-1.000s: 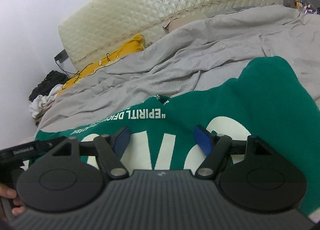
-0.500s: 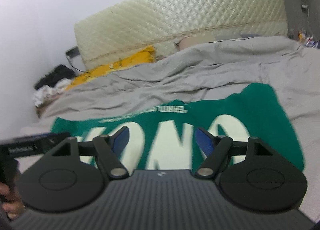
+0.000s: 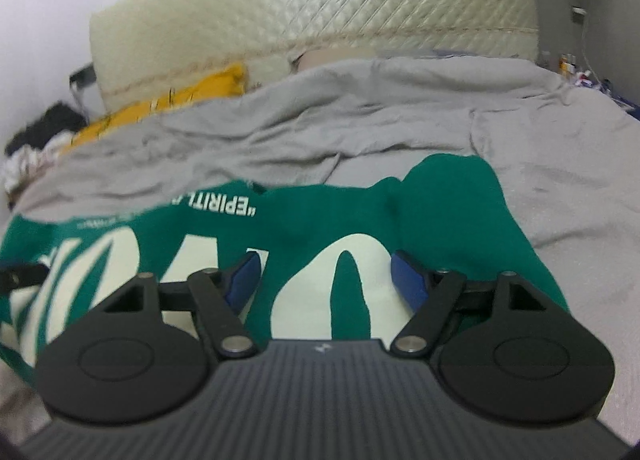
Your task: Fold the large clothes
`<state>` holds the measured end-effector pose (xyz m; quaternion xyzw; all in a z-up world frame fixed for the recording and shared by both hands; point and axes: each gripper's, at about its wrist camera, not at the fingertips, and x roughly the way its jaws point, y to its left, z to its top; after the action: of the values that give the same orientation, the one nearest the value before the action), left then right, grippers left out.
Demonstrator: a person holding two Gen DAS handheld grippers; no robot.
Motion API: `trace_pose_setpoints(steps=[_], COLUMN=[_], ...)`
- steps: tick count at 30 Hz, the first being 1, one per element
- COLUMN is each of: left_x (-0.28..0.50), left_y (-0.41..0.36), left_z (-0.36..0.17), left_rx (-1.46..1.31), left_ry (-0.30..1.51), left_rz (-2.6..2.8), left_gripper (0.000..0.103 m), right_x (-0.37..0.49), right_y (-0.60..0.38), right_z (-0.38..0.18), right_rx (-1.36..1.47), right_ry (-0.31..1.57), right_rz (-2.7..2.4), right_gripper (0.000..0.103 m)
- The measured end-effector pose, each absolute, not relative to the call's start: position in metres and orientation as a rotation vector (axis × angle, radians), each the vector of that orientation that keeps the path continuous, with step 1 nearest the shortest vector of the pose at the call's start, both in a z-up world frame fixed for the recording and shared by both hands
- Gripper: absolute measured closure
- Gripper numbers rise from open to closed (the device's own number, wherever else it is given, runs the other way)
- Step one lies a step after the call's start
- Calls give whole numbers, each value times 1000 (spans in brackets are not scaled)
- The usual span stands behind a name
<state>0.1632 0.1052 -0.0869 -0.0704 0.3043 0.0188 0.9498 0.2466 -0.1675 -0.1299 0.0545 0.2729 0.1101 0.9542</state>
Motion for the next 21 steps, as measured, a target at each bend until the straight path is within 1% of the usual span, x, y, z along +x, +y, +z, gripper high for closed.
trace_pose_setpoints(steps=[5,11,16,19,21], left_x=[181,192,184,170,151], left_y=[110,109,107,106,106], left_z=[-97,-100,-94,-83,-71], left_rx=[-165,-180,-176,-198,-214], left_ry=[648,660,639,607,540], left_rz=[30,42,48,51,72], left_gripper=[14,11,11,11,11], right_x=[265,268,260,241,227], right_y=[-173,-172,-177,-179,-182], right_z=[-140,-144,-134,-121,-114], right_rx=[156,162,214,259,309], right_ry=[621,628,629,606,584], right_rz=[276,280,262,242,201], right_gripper=[28,28,28,29,25])
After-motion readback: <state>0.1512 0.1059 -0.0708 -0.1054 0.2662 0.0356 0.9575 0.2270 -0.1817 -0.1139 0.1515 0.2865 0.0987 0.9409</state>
